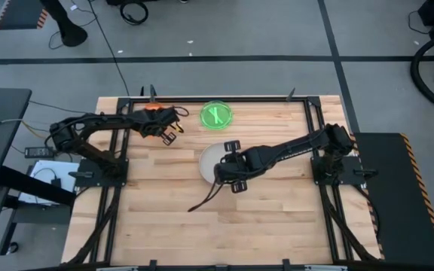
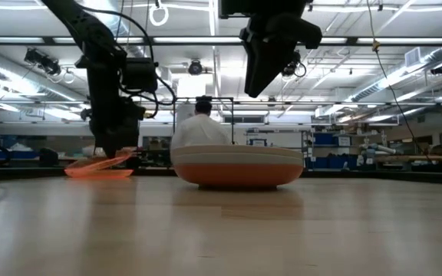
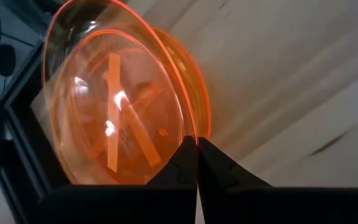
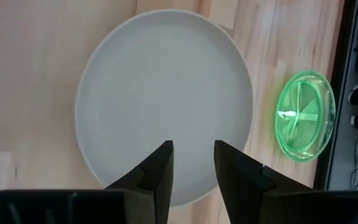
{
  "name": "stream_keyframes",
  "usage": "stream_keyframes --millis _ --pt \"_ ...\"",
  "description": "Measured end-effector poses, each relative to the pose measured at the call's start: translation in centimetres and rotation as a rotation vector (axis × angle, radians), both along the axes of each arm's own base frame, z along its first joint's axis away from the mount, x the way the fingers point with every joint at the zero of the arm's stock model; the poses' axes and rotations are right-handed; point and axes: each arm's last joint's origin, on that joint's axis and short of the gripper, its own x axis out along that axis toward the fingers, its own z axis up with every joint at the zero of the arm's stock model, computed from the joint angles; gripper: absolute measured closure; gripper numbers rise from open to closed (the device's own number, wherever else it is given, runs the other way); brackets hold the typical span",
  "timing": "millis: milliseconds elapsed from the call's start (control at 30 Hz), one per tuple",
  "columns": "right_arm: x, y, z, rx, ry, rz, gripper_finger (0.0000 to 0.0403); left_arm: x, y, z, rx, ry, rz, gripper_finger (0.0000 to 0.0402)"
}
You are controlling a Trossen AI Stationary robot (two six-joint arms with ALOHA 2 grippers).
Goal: Stack plastic plates
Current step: Stack the bottom orange plate on top of the other orange plates
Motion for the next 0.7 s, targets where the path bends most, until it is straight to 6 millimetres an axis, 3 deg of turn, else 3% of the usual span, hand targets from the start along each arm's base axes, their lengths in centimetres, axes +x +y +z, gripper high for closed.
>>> stream_keyframes --millis 200,700 --pt "0.04 -0.1 0.0 0.003 -0.002 -0.001 0.0277 -0.18 0.26 -1.1 0.003 0.021 0.014 0.0399" --pt "0.23 0.01 0.04 0.022 -0.012 0.023 0.0277 -0.17 0.33 -1.02 0.027 0.012 0.041 0.039"
